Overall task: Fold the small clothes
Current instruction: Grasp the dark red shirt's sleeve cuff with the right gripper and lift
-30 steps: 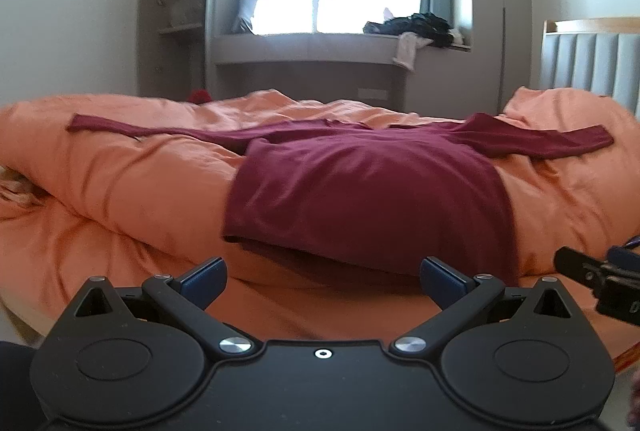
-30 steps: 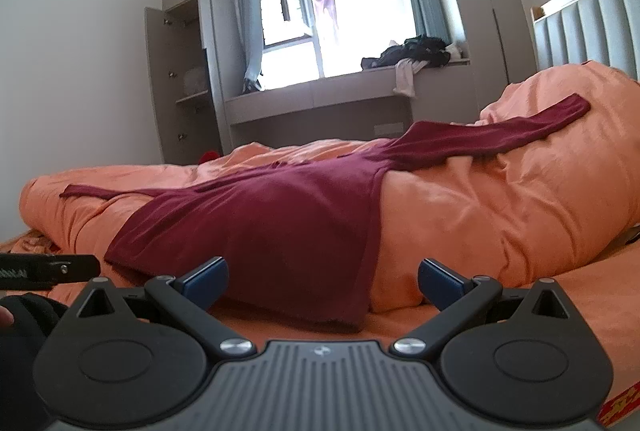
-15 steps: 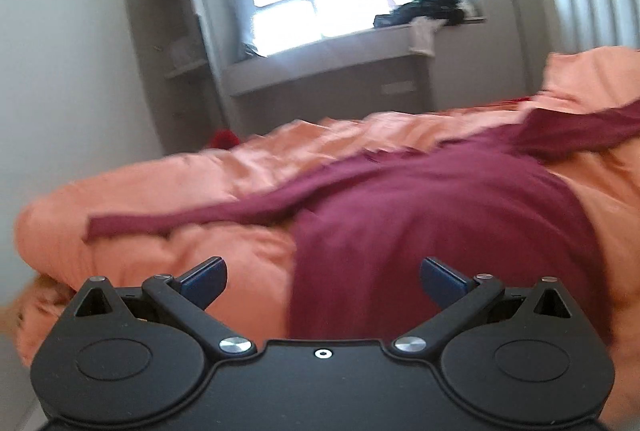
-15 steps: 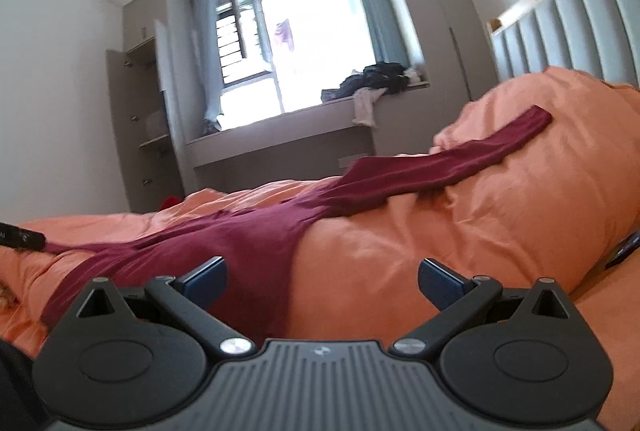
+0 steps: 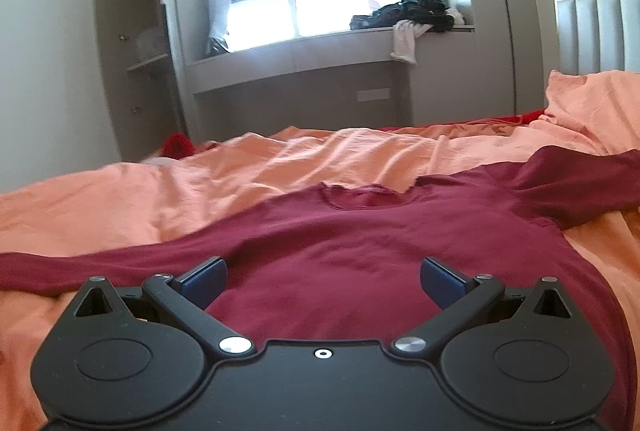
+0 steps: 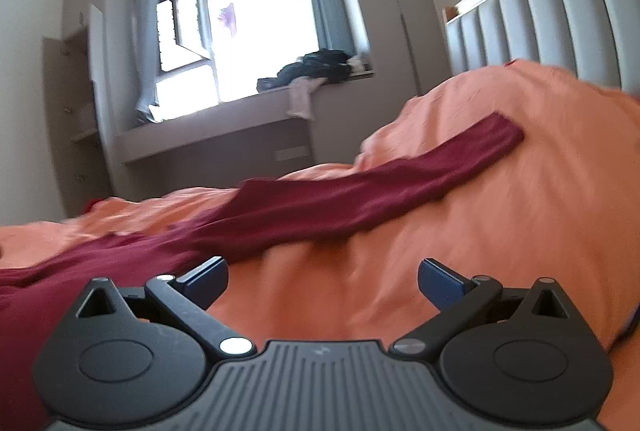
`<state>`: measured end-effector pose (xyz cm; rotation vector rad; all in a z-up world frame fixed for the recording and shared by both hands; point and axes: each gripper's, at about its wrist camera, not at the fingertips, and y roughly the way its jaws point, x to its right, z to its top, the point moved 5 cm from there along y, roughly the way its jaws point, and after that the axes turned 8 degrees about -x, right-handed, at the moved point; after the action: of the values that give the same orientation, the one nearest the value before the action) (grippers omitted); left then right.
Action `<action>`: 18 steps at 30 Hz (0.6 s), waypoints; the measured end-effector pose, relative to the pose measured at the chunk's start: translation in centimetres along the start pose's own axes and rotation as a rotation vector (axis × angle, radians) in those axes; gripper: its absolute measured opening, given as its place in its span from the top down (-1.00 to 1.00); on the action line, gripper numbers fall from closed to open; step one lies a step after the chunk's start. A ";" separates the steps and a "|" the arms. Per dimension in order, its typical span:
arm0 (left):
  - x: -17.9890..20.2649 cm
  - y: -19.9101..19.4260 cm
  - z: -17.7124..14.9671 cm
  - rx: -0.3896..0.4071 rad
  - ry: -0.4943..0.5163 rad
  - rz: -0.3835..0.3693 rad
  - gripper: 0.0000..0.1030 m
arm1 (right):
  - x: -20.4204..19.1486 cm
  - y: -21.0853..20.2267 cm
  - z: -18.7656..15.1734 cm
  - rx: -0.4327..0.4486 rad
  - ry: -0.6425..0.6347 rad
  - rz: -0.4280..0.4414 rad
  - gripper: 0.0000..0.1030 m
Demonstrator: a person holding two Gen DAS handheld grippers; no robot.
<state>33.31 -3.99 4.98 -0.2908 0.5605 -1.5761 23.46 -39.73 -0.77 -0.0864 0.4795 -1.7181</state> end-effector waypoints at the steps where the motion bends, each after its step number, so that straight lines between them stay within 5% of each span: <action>1: 0.1 0.7 -0.2 0.001 -0.008 -0.011 -0.99 | 0.5 0.9 0.8 -0.003 -0.009 -0.013 -1.00; 5: 0.5 2.7 -1.3 -0.044 -0.046 -0.049 -0.99 | 3.3 5.2 3.9 -0.023 -0.013 -0.070 -1.00; 11: 0.6 3.3 -3.1 -0.032 -0.082 -0.006 -0.99 | 9.1 9.9 6.9 -0.020 0.087 -0.306 -1.00; 18: 1.4 3.6 -3.3 -0.050 -0.074 -0.051 -0.99 | 12.2 10.5 8.4 0.073 0.271 -0.319 -0.87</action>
<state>34.62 -4.78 0.10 -0.4022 0.5388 -1.5950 33.25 -54.93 0.55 0.1312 0.6270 -2.0715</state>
